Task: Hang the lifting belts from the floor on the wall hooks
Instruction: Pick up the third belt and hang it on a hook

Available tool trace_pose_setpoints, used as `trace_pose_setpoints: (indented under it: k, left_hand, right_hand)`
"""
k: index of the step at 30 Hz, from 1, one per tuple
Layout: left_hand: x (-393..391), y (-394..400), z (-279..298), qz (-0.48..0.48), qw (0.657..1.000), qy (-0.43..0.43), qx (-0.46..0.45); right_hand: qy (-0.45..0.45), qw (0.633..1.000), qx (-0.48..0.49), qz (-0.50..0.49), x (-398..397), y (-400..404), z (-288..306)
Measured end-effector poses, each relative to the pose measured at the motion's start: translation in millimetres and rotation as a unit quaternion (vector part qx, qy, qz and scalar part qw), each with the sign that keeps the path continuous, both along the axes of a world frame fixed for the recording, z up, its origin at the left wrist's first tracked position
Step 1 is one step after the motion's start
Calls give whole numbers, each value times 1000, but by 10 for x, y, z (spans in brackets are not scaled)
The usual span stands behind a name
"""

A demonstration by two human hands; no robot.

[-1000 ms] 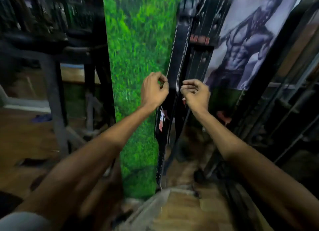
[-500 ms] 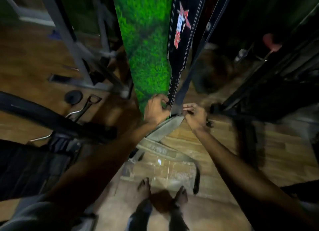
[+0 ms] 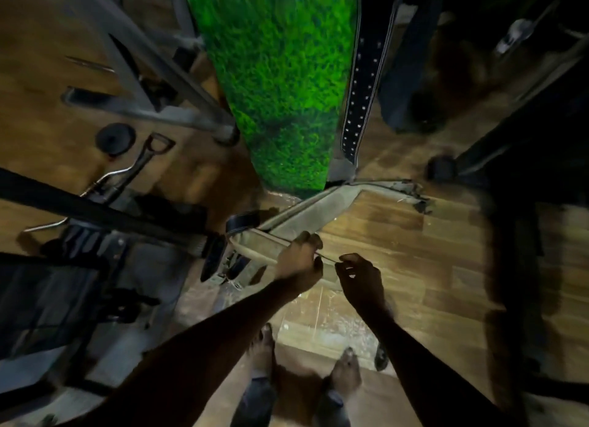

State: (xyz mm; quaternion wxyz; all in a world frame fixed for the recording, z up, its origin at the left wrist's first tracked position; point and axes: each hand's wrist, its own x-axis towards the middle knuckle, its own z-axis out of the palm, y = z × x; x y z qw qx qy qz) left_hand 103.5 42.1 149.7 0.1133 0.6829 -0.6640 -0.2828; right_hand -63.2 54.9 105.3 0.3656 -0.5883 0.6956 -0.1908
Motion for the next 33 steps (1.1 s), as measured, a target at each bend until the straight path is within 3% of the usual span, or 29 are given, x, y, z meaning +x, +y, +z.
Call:
trace_pose_setpoints:
  k: [8, 13, 25, 28, 33]
  left_hand:
    - [-284, -97, -1840, -124, 985, -115, -40]
    - [-533, 21, -2541, -165, 979, -111, -34]
    - [-798, 148, -3414, -207, 975, -65, -41]
    - [-772, 166, -3478, -206, 976, -48, -45]
    - [-746, 191, -3461, -211, 976, -39, -39]
  right_hand:
    - [143, 985, 46, 91, -432, 135, -1731]
    - [277, 931, 118, 208, -780, 353, -2606]
    - [360, 868, 249, 235, -1153, 386, -3733]
    - [348, 874, 265, 211, -1196, 405, -3866]
    - [347, 891, 212, 203, -1239, 409, -3761]
